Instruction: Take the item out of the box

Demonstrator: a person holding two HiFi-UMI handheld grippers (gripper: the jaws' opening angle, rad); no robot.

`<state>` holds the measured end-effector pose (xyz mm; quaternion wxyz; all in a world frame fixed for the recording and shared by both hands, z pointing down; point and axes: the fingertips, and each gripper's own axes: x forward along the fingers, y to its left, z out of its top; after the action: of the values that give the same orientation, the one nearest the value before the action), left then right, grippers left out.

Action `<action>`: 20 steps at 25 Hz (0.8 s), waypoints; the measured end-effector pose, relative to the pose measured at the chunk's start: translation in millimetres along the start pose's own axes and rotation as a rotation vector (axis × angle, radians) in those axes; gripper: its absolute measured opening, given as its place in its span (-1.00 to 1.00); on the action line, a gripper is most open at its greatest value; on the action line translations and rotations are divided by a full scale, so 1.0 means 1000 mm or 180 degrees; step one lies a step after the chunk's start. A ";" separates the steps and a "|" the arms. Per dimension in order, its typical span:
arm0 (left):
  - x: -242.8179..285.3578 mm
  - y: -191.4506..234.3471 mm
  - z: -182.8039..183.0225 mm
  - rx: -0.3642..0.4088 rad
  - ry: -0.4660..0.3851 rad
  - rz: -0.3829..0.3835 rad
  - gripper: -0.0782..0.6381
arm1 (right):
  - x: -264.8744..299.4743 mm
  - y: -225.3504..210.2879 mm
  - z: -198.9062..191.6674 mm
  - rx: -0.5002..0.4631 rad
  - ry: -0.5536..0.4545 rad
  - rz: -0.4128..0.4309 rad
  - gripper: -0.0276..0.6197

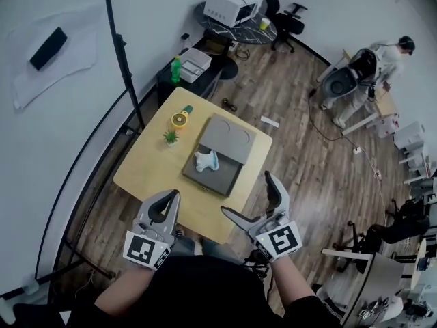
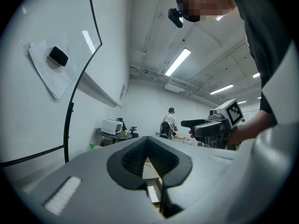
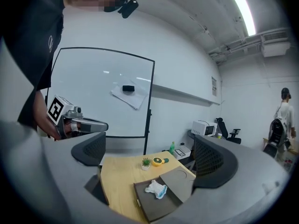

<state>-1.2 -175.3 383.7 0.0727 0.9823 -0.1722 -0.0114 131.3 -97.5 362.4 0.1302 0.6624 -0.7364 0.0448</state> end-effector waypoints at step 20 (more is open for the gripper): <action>0.025 0.020 -0.043 -0.0213 0.0291 0.0589 -0.78 | 0.138 -0.033 -0.080 -0.0980 0.1075 0.1425 0.91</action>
<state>17.2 -196.2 429.0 0.1140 0.9587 -0.2582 0.0345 162.0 -215.6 470.8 0.3362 0.4396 -0.8300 0.0698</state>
